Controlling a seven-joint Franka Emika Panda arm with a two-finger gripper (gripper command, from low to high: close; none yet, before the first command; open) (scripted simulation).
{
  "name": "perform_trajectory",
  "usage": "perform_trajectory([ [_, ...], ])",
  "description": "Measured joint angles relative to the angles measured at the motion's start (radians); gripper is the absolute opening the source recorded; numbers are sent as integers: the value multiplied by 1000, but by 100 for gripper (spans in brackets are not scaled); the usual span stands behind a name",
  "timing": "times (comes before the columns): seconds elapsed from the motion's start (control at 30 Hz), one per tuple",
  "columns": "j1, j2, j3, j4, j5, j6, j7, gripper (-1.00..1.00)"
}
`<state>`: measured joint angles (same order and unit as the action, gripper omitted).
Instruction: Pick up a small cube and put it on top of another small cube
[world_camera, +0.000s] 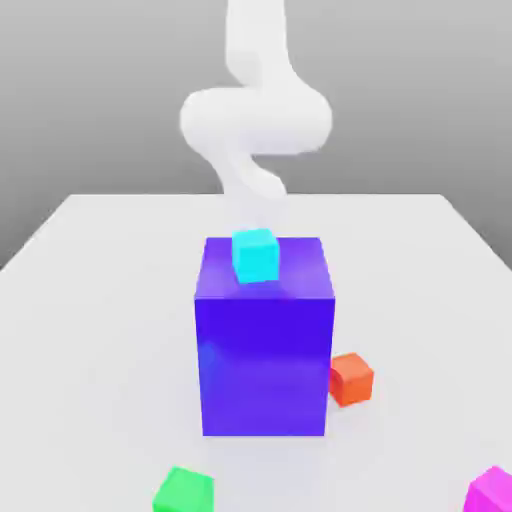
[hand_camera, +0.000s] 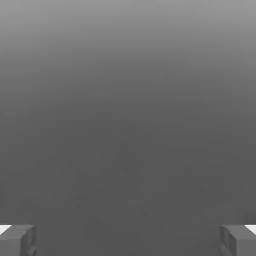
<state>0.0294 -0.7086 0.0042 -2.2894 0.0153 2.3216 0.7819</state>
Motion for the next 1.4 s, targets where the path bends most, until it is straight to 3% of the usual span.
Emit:
perform_trajectory([
  [0.53, 145, 586, 94, 68, 42, 138, -75, 0],
  [1.0, 308, 1097, 135, 127, -106, 258, -12, 0],
  [1.17, 351, 1278, 105, 163, -150, 369, 15, 0],
  [1.2, 354, 1297, 102, 168, -154, 383, 18, -100],
  [1.4, 354, 1306, 101, 170, -155, 389, 19, -100],
])
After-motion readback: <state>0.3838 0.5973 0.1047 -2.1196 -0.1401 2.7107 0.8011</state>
